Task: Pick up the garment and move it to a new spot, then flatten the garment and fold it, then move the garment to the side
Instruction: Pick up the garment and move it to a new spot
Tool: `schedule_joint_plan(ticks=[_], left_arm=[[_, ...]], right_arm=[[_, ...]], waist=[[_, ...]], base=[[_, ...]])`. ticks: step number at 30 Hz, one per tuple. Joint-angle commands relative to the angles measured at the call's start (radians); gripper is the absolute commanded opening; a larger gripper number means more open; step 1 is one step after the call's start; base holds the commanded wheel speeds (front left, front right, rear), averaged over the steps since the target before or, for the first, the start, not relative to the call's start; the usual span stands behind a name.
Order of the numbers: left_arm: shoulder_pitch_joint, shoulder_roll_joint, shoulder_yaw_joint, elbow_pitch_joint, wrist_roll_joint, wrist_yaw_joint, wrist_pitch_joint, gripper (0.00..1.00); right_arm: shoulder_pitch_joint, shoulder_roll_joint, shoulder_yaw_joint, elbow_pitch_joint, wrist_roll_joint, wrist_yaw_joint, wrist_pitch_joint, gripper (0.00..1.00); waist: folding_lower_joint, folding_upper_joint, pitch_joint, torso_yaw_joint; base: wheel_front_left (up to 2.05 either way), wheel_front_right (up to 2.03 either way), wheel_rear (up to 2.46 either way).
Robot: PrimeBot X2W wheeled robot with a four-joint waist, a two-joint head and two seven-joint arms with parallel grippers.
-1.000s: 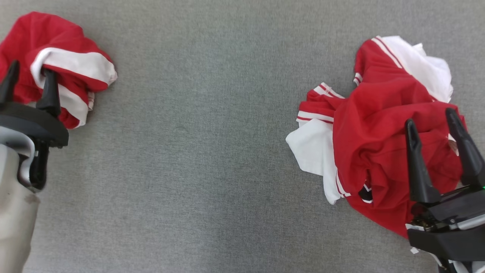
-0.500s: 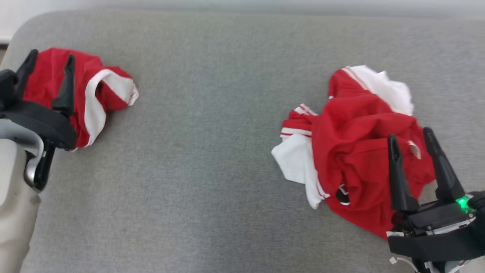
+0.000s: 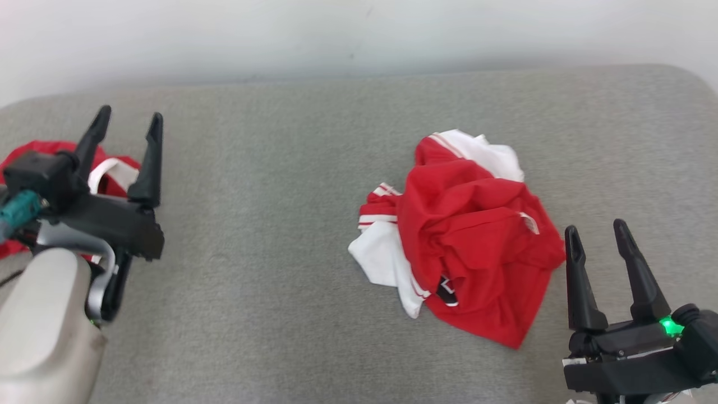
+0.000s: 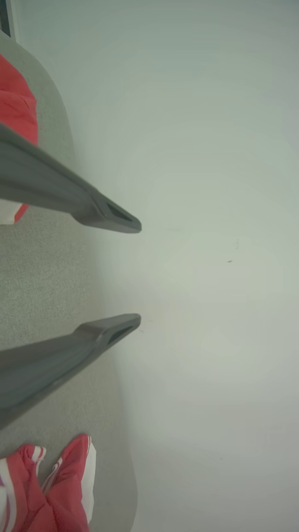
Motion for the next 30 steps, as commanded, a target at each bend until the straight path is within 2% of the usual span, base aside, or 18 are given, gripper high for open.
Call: schedule_joint_plan(ticks=[1, 8, 13, 23, 28, 30], left_arm=[[0.037, -0.005, 0.012, -0.024, 0.01, 0.013, -0.002, 1.0], [0.222, -0.042, 0.102, -0.194, 0.051, 0.067, -0.002, 1.0], [0.373, -0.061, 0.161, -0.279, 0.086, 0.083, -0.002, 1.0], [0.616, -0.145, 0.256, -0.429, 0.159, 0.093, -0.002, 1.0], [0.699, -0.2, 0.311, -0.471, 0.174, 0.069, -0.002, 1.0], [0.718, -0.206, 0.315, -0.471, 0.186, 0.062, -0.002, 1.0]], right_arm=[[0.017, 0.002, -0.001, 0.007, 0.0, -0.002, -0.004, 1.0], [0.036, 0.008, -0.012, 0.061, 0.006, -0.002, -0.008, 1.0], [0.05, 0.012, -0.018, 0.098, 0.006, -0.002, -0.009, 1.0], [0.082, 0.018, -0.038, 0.147, 0.009, -0.002, -0.008, 1.0], [0.097, 0.02, -0.042, 0.157, 0.007, -0.002, -0.008, 1.0], [0.098, 0.022, -0.041, 0.157, 0.007, -0.002, -0.008, 1.0]], waist=[[0.0002, 0.0001, -0.045, -0.046], [0.0002, 0.0001, -0.082, -0.067], [0.0002, 0.0001, -0.118, -0.065], [0.0002, 0.0001, -0.158, -0.029], [0.0002, 0.0001, -0.164, -0.015], [0.0002, 0.0001, -0.165, -0.014]], base=[[0.0, 0.0, 0.0], [0.0, 0.0, 0.0], [0.0, 0.0, 0.0], [0.0, 0.0, 0.0], [0.0, 0.0, 0.0], [0.0, 0.0, 0.0]])
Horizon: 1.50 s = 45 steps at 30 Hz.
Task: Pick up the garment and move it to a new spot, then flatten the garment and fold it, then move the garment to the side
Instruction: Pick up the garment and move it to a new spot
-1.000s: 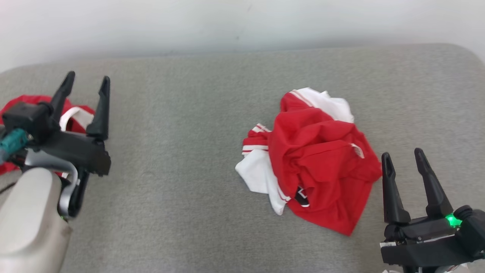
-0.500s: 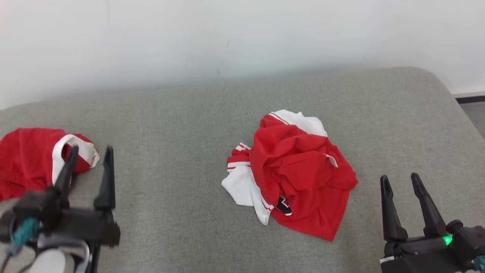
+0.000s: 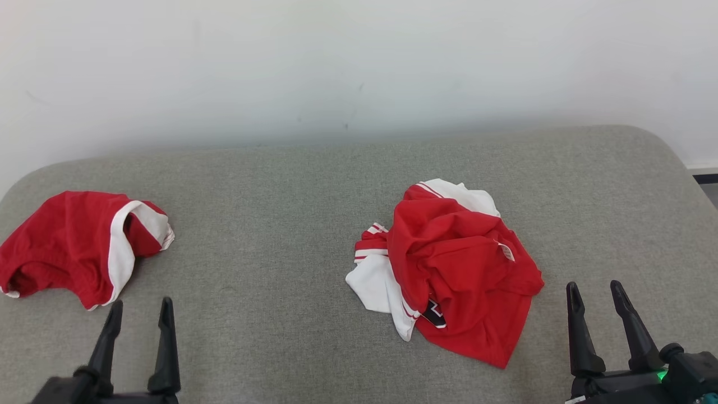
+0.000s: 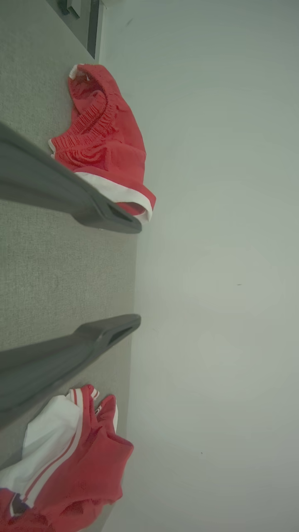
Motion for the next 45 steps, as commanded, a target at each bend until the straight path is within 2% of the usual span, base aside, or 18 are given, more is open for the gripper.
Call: schedule_joint_plan(ticks=[1, 8, 14, 18, 29, 45], left_arm=[[0.03, -0.008, 0.004, -0.003, 0.027, -0.008, -0.001, 1.0], [0.072, -0.075, 0.039, -0.012, 0.066, -0.045, -0.001, 1.0], [0.058, -0.096, 0.05, 0.001, 0.094, -0.091, -0.001, 1.0], [0.053, -0.104, 0.054, 0.011, 0.113, -0.107, -0.001, 1.0], [0.038, -0.119, 0.058, 0.029, 0.144, -0.123, -0.001, 1.0], [0.039, -0.129, 0.071, 0.04, 0.159, -0.125, -0.001, 1.0]], right_arm=[[0.014, 0.004, -0.003, 0.002, -0.001, -0.002, 0.0, 1.0], [0.024, 0.003, 0.001, 0.019, 0.008, -0.002, 0.0, 1.0], [0.02, 0.001, 0.013, 0.033, 0.009, -0.002, 0.0, 1.0], [0.015, -0.002, 0.023, 0.04, 0.011, -0.002, 0.0, 1.0], [0.015, -0.002, 0.038, 0.05, 0.009, -0.002, 0.0, 1.0], [0.008, -0.007, 0.044, 0.064, 0.012, -0.002, 0.0, 1.0]], waist=[[0.0001, 0.0, -0.003, 0.003], [0.0001, 0.0, -0.012, 0.016], [0.0001, 0.0, -0.011, 0.019], [0.0001, 0.0, -0.009, 0.017], [0.0001, 0.0, -0.002, 0.028], [0.0001, 0.0, -0.004, 0.029]], base=[[0.0, 0.0, 0.0], [0.0, 0.0, 0.0], [0.0, 0.0, 0.0], [0.0, 0.0, 0.0], [0.0, 0.0, 0.0], [0.0, 0.0, 0.0]])
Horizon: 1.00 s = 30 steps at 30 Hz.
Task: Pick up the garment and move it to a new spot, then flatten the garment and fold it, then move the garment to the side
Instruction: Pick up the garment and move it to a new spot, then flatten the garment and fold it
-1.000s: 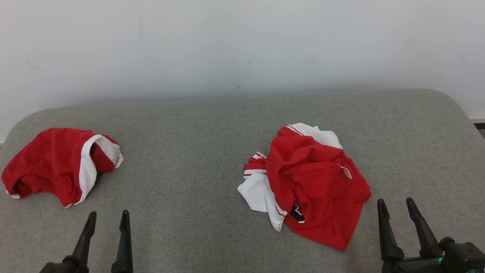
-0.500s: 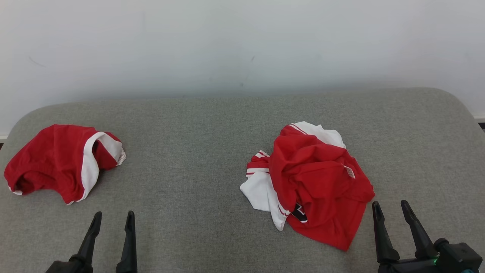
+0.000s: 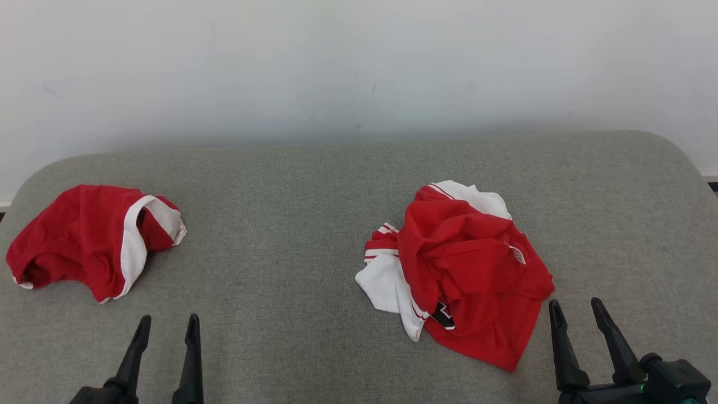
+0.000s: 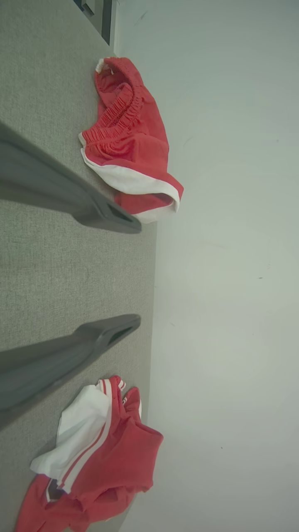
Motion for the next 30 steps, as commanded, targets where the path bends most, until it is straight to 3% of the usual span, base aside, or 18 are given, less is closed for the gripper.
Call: schedule_joint_plan(ticks=[1, 16, 23, 30], left_arm=[[-0.007, -0.003, 0.004, 0.001, 0.007, 0.0, -0.001, 1.0], [-0.044, 0.004, -0.025, 0.024, 0.003, 0.0, -0.001, 1.0], [-0.21, 0.062, -0.121, 0.078, -0.016, 0.0, -0.001, 1.0], [-0.423, 0.099, -0.227, 0.237, -0.063, 0.0, -0.001, 1.0]], right_arm=[[-0.003, -0.005, 0.0, 0.002, 0.004, -0.002, 0.0, 1.0], [-0.016, -0.01, 0.012, -0.006, 0.008, -0.002, 0.0, 1.0], [-0.042, -0.011, 0.017, -0.012, 0.014, -0.002, 0.0, 1.0], [-0.07, -0.003, 0.009, -0.019, 0.02, -0.002, 0.0, 1.0]], waist=[[0.0, 0.0, 0.0, 0.0], [0.0, 0.0, 0.02, -0.021], [0.0, 0.0, 0.068, -0.084], [0.0, 0.0, 0.14, -0.16]], base=[[0.0, 0.0, 0.0], [0.0, 0.0, 0.0], [0.0, 0.0, 0.0], [0.0, 0.0, 0.0]])
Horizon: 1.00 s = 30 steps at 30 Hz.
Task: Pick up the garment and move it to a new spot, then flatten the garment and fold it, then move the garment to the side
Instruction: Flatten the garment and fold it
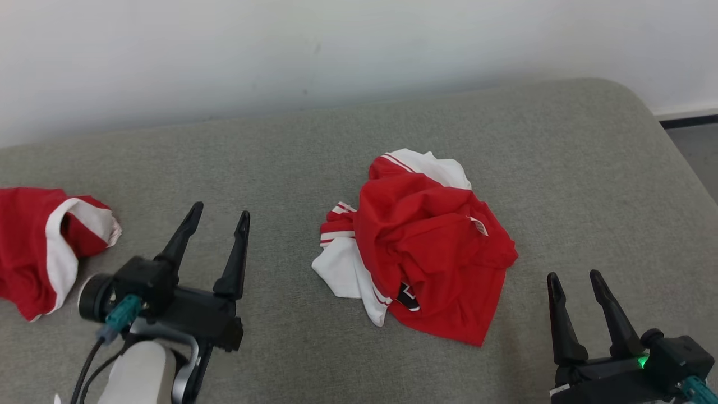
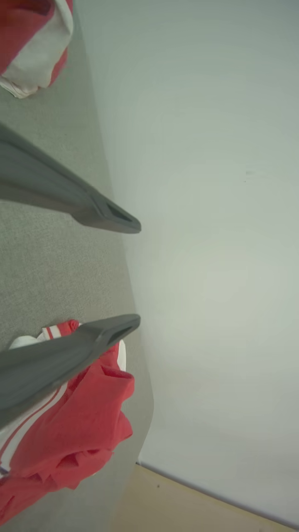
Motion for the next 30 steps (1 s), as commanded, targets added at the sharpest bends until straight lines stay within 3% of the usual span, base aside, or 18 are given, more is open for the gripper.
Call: schedule_joint_plan(ticks=[1, 9, 27, 29, 30], left_arm=[[-0.039, 0.008, -0.015, 0.026, -0.007, 0.002, 0.001, 1.0], [-0.219, 0.033, -0.135, 0.224, -0.066, 0.002, 0.045, 1.0], [-0.362, 0.022, -0.399, 0.529, -0.247, 0.002, 0.253, 1.0], [-0.366, 0.015, -0.417, 0.539, -0.263, 0.001, 0.25, 0.0], [-0.371, 0.016, -0.425, 0.544, -0.27, 0.001, 0.243, 0.0]], right_arm=[[-0.014, 0.0, -0.005, -0.005, 0.007, -0.002, 0.0, 1.0], [-0.046, 0.013, -0.018, -0.007, 0.017, -0.002, 0.0, 1.0], [-0.078, 0.03, -0.017, -0.002, 0.019, -0.002, 0.0, 1.0], [-0.079, 0.028, -0.021, -0.002, 0.022, -0.002, 0.0, 1.0], [-0.077, 0.028, -0.024, -0.002, 0.022, -0.002, 0.0, 1.0]], waist=[[-0.0002, -0.0001, 0.055, -0.057], [-0.0002, -0.0001, 0.127, -0.129], [-0.0002, -0.0001, 0.16, -0.168], [-0.0002, -0.0001, 0.162, -0.168], [-0.0002, -0.0001, 0.161, -0.166]], base=[[0.0, 0.0, 0.0], [0.0, 0.0, 0.0], [0.0, 0.0, 0.0], [0.0, 0.0, 0.0], [0.0, 0.0, 0.0]])
